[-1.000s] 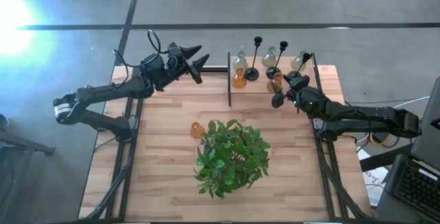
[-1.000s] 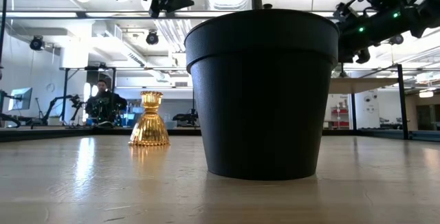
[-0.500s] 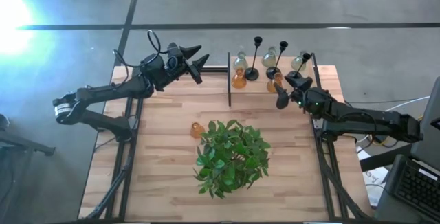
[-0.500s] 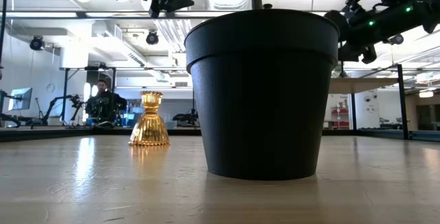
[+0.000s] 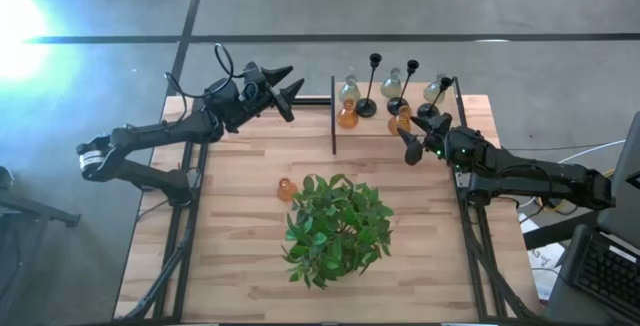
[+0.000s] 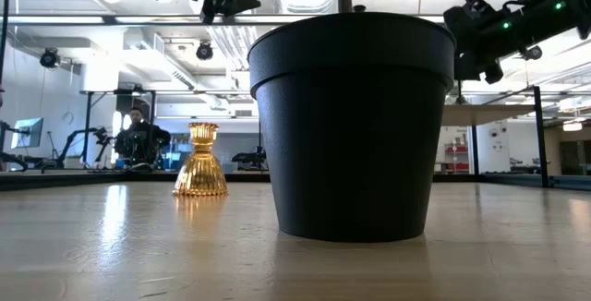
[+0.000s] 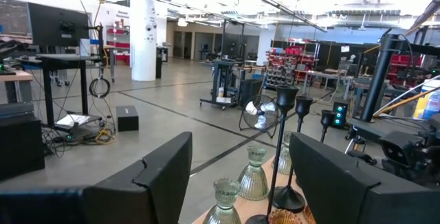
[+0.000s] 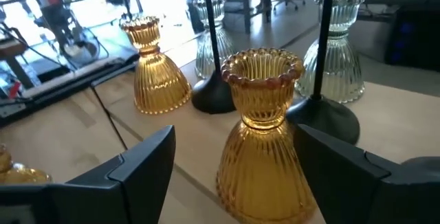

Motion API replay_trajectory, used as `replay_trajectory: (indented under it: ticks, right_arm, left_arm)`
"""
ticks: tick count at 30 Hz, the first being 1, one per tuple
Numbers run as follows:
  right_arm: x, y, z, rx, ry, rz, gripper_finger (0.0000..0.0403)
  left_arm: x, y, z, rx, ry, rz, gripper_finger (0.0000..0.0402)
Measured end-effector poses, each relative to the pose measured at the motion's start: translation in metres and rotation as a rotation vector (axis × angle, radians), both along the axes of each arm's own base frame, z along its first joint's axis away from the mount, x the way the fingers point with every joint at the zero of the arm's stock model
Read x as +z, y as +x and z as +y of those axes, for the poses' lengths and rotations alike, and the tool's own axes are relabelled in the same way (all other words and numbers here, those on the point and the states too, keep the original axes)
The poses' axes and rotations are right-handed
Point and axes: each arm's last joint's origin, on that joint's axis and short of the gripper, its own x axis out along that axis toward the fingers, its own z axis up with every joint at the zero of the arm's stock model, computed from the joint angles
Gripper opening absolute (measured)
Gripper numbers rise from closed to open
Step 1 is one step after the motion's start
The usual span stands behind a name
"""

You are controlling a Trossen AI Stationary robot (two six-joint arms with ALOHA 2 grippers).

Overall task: Pick & Place candle stick holders
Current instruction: Put the yellow glass candle holder on the shelf

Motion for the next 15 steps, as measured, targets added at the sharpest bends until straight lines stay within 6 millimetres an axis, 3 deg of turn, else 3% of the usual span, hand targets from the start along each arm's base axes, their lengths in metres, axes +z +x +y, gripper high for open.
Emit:
replay_trajectory:
  ticks: [9, 15]
  right_arm:
    - [0.022, -0.007, 0.003, 0.0, 0.044, 0.094, 0.0274]
    - [0.035, -0.014, 0.008, 0.057, 0.237, 0.122, 0.0266]
  left_arm:
    - [0.0, 0.0, 0.0, 0.0, 0.0, 0.0, 0.0248]
    - [0.0, 0.0, 0.0, 0.0, 0.0, 0.0, 0.0248]
